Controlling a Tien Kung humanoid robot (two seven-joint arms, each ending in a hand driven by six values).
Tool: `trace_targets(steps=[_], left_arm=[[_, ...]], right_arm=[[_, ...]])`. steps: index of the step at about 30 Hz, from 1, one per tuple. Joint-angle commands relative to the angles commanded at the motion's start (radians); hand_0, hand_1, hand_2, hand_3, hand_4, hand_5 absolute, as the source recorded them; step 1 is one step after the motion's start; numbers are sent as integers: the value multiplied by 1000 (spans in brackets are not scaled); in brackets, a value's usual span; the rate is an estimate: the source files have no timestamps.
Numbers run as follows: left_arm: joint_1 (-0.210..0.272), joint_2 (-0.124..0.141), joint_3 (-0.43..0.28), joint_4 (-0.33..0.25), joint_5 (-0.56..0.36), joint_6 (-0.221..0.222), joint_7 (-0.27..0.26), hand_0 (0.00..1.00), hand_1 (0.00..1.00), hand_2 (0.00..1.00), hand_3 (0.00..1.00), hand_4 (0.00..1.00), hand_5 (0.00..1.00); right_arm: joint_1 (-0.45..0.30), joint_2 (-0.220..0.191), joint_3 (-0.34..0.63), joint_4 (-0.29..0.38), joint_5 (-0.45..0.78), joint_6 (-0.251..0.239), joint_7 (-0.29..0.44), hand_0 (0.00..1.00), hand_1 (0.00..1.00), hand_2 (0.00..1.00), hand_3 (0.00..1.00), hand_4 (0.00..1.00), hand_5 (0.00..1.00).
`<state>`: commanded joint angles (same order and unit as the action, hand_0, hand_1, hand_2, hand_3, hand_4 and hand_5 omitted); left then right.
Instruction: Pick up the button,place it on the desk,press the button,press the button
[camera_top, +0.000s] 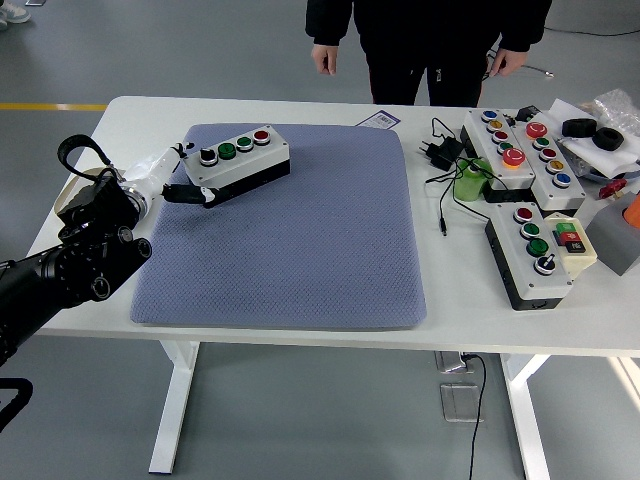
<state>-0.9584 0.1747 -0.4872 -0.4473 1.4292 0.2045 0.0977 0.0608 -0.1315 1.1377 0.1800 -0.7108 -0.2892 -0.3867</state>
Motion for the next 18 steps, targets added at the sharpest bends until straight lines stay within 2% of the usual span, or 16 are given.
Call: trace_targets(steps=[18], left_arm=[[5, 9, -3, -2, -1, 1, 2, 845, 894, 931, 998, 998, 607]], right_arm=[[-3, 5, 11, 0, -15, -2, -3, 642, 508, 548, 591, 247, 361]])
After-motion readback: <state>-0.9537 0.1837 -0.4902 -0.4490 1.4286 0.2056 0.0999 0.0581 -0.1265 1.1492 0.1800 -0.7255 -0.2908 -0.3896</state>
